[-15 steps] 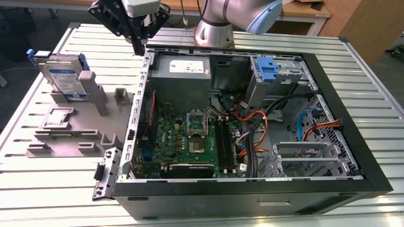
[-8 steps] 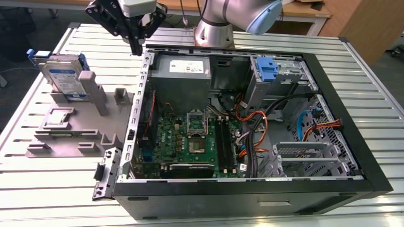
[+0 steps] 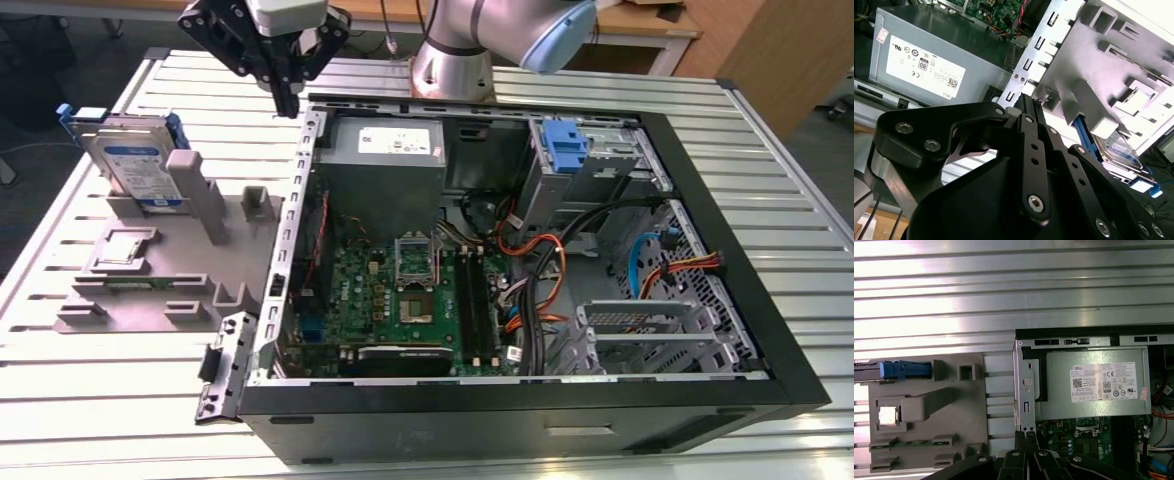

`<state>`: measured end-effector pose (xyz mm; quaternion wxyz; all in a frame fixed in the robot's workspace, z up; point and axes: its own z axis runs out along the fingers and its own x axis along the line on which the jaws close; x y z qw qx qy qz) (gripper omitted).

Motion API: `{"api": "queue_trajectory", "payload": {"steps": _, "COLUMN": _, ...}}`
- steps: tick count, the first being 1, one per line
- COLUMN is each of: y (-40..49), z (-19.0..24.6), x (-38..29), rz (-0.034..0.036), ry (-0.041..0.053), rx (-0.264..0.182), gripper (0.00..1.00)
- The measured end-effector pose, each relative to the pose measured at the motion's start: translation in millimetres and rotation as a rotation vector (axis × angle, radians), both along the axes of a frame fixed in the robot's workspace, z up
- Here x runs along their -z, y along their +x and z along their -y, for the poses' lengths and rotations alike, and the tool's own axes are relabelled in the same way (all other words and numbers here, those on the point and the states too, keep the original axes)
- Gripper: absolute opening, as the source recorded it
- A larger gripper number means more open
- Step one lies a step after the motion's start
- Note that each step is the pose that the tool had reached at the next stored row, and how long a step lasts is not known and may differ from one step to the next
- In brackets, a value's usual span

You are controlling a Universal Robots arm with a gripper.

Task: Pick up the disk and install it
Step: 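Reach for the disk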

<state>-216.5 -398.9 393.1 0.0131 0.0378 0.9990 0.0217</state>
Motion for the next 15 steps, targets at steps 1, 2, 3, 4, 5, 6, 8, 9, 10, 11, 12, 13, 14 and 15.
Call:
{"api": "queue_trajectory", "payload": {"steps": 1, "y": -0.2, "z": 0.0, "x": 0.0, "rz": 0.0000, "ry": 0.0000, "rx": 0.000, "gripper": 0.15}}
{"api": "queue_trajectory", "payload": {"steps": 2, "y": -0.4, "z": 0.0, "x": 0.0, "rz": -0.0001, "ry": -0.0001, "rx": 0.000, "gripper": 0.15}}
{"api": "queue_trajectory", "payload": {"steps": 3, "y": -0.6, "z": 0.0, "x": 0.0, "rz": -0.0001, "ry": -0.0001, "rx": 0.000, "gripper": 0.15}}
{"api": "queue_trajectory", "payload": {"steps": 4, "y": -0.8, "z": 0.0, "x": 0.0, "rz": -0.0001, "ry": 0.0000, "rx": 0.000, "gripper": 0.15}}
{"api": "queue_trajectory", "payload": {"steps": 5, "y": -1.1, "z": 0.0, "x": 0.0, "rz": -0.0001, "ry": 0.0000, "rx": 0.000, "gripper": 0.15}}
{"api": "queue_trajectory", "payload": {"steps": 6, "y": -1.2, "z": 0.0, "x": 0.0, "rz": 0.0000, "ry": 0.0000, "rx": 0.000, "gripper": 0.15}}
{"api": "queue_trajectory", "payload": {"steps": 8, "y": -1.5, "z": 0.0, "x": 0.0, "rz": 0.0000, "ry": 0.0000, "rx": 0.000, "gripper": 0.15}}
{"api": "queue_trajectory", "payload": {"steps": 9, "y": -1.7, "z": 0.0, "x": 0.0, "rz": 0.0000, "ry": 0.0000, "rx": 0.000, "gripper": 0.15}}
{"api": "queue_trajectory", "payload": {"steps": 10, "y": -1.9, "z": 0.0, "x": 0.0, "rz": 0.0000, "ry": 0.0000, "rx": 0.000, "gripper": 0.15}}
{"api": "queue_trajectory", "payload": {"steps": 11, "y": -2.0, "z": 0.0, "x": 0.0, "rz": -0.0001, "ry": -0.0001, "rx": 0.000, "gripper": 0.15}}
{"api": "queue_trajectory", "payload": {"steps": 12, "y": -2.2, "z": 0.0, "x": 0.0, "rz": 0.0000, "ry": 0.0000, "rx": 0.000, "gripper": 0.15}}
{"api": "queue_trajectory", "payload": {"steps": 13, "y": -2.3, "z": 0.0, "x": 0.0, "rz": -0.0001, "ry": 0.0000, "rx": 0.000, "gripper": 0.15}}
{"api": "queue_trajectory", "payload": {"steps": 14, "y": -3.3, "z": 0.0, "x": 0.0, "rz": 0.0000, "ry": -0.0001, "rx": 0.000, "gripper": 0.15}}
{"api": "queue_trajectory", "payload": {"steps": 15, "y": -4.4, "z": 0.0, "x": 0.0, "rz": 0.0000, "ry": 0.0000, "rx": 0.000, "gripper": 0.15}}
